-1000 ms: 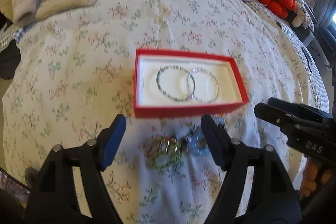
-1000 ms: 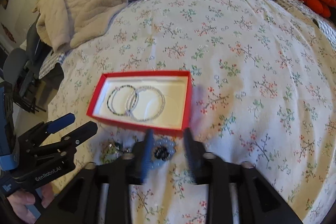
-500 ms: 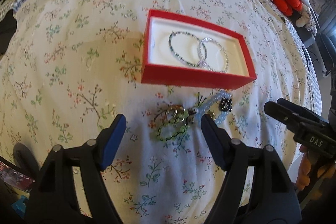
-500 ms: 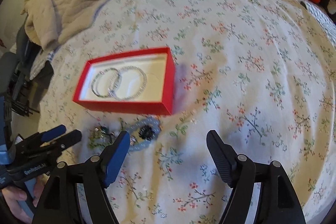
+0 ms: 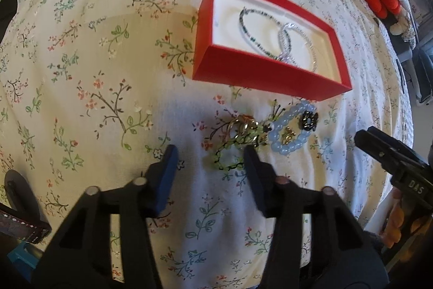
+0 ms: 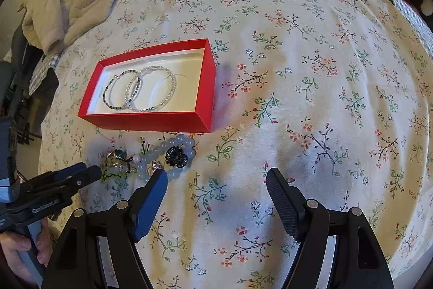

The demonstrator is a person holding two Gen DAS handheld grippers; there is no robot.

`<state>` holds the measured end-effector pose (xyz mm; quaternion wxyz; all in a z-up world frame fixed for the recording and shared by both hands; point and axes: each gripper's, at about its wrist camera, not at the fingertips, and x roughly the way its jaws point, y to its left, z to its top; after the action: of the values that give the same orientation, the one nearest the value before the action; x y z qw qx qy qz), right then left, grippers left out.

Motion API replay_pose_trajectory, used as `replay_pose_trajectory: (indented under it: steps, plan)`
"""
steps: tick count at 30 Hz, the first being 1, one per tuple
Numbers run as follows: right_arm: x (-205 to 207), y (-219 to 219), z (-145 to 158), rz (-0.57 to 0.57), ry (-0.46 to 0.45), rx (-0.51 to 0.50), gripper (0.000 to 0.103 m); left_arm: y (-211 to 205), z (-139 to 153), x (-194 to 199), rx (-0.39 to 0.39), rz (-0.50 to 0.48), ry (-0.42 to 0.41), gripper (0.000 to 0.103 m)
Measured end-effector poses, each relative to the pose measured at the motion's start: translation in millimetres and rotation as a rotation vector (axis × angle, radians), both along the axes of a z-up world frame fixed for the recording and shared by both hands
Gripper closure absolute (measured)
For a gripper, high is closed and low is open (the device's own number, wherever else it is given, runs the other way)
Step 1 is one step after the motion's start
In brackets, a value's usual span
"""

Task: Organize jewelry
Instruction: 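Grasp the green beaded bracelet with the left gripper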

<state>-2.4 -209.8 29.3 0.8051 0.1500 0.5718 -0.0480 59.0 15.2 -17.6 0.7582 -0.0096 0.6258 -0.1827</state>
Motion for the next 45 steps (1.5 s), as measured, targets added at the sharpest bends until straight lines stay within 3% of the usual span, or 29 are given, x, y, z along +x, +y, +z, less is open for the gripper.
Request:
replay_pose_trajectory:
  steps: [12, 15, 22, 36, 45]
  plan:
    - [2.2, 1.6, -1.1, 0.004, 0.004, 0.001, 0.026, -23.4, -17.3, -6.4, 0.122, -0.088, -0.021, 0.08]
    - [2.3, 0.7, -1.7, 0.002, 0.005, 0.002, 0.026, -26.4, -18.9, -8.0, 0.148, -0.105, -0.031, 0.096]
    - [2.0, -1.2, -2.4, -0.003, 0.006, 0.004, 0.026, -11.6, -10.5, -10.2, 0.074, -0.089, -0.016, 0.097]
    - [4.1, -0.5, -3.7, -0.002, 0.014, 0.002, 0.026, 11.2, 45.5, -21.3, -0.057, -0.113, -0.142, 0.097]
    - [10.1, 6.3, -9.4, 0.002, 0.028, 0.003, 0.026, 2.7, 61.6, -27.2, -0.119, -0.1, -0.189, 0.097]
